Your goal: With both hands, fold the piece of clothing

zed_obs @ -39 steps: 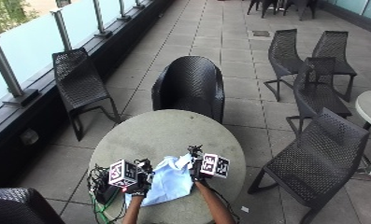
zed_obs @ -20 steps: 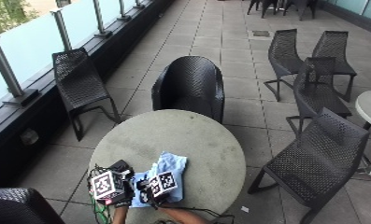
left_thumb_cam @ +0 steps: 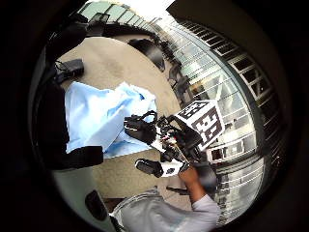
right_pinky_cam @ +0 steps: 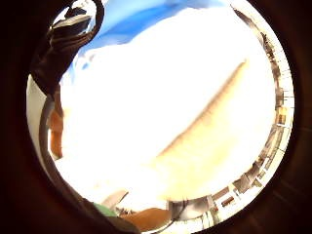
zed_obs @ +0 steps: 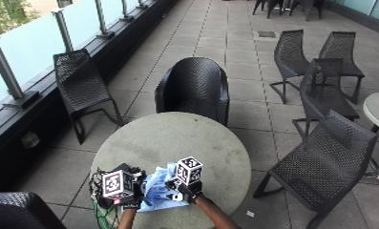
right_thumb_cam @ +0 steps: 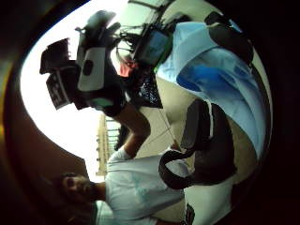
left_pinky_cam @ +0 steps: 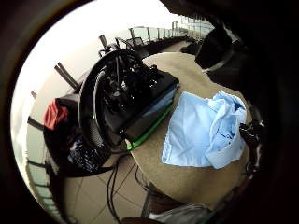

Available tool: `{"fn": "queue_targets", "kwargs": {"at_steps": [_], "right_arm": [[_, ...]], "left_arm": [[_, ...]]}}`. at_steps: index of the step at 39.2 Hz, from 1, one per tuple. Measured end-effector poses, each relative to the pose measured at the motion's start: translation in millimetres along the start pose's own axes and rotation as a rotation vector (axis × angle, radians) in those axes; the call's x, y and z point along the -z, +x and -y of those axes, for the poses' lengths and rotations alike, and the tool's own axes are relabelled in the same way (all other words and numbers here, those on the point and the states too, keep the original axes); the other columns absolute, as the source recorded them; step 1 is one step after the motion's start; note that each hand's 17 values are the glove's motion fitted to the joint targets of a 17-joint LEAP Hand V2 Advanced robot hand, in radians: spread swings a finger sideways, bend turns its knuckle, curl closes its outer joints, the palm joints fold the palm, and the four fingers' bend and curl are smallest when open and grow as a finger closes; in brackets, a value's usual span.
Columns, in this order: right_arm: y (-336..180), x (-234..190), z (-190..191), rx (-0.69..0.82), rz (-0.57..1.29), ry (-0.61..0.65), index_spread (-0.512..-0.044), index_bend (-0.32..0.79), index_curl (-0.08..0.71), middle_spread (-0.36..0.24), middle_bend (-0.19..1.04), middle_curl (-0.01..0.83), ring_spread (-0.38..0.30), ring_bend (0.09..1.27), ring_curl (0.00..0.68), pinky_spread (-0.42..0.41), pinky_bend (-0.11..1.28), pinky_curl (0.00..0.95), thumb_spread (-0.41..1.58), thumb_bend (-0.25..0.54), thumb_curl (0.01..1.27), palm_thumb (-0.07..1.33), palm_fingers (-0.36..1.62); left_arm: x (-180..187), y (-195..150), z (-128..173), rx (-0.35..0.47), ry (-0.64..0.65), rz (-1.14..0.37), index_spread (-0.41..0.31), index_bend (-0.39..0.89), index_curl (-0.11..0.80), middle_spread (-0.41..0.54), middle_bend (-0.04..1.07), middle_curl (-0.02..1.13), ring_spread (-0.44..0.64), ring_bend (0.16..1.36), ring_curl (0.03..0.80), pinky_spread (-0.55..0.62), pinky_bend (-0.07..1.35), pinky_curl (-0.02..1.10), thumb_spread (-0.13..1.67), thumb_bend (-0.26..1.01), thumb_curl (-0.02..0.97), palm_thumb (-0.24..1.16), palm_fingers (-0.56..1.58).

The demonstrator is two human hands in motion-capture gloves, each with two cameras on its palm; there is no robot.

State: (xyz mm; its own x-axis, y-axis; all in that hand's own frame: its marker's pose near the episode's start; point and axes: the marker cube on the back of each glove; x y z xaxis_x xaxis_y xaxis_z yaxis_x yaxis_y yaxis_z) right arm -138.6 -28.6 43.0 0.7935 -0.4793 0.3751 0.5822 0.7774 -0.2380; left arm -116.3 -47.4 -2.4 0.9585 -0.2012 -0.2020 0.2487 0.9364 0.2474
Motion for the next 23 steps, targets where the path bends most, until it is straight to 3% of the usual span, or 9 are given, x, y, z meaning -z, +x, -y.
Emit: {"fn": "queue_targets", "kwargs": {"at_steps": [4,7,15,23], "right_arm": [[62,24,-19,-0.185,-0.309,-0.051,-0.343,0.14,0.305,-0.16,0.2,0.434,-0.137,0.26,0.345,0.002,0.31,0.332,0.98,-0.068,0.6,0.8,0.57],[89,46,-36,-0.312,-0.416,-0.011,-0.353,0.14,0.307,-0.145,0.19,0.428,-0.101,0.21,0.332,0.064,0.31,0.332,1.08,-0.058,0.56,0.7,0.46],[136,92,-73,-0.576,-0.432,0.274,-0.365,0.15,0.306,-0.12,0.19,0.414,-0.037,0.18,0.304,0.15,0.29,0.323,1.27,-0.014,0.49,0.63,0.41],[143,99,-89,-0.588,-0.346,0.422,-0.371,0.16,0.316,-0.105,0.2,0.407,0.003,0.18,0.291,0.185,0.28,0.324,1.36,-0.007,0.44,0.62,0.4]], "left_arm": [[-19,33,-2,-0.086,-0.097,-0.052,-0.128,0.14,0.339,-0.059,0.17,0.35,0.04,0.53,0.344,0.17,0.31,0.43,1.59,0.24,0.311,0.62,0.61],[-35,46,0,-0.134,-0.12,-0.015,-0.128,0.15,0.341,-0.06,0.16,0.35,0.04,0.52,0.341,0.17,0.31,0.43,1.59,0.24,0.312,0.61,0.6],[-39,91,-11,-0.223,-0.179,0.066,-0.129,0.15,0.344,-0.062,0.16,0.34,0.06,0.51,0.34,0.18,0.31,0.43,1.58,0.23,0.311,0.57,0.58],[-53,103,-9,-0.255,-0.18,0.069,-0.129,0.16,0.348,-0.062,0.15,0.33,0.06,0.51,0.34,0.19,0.31,0.43,1.58,0.22,0.308,0.53,0.57]]}}
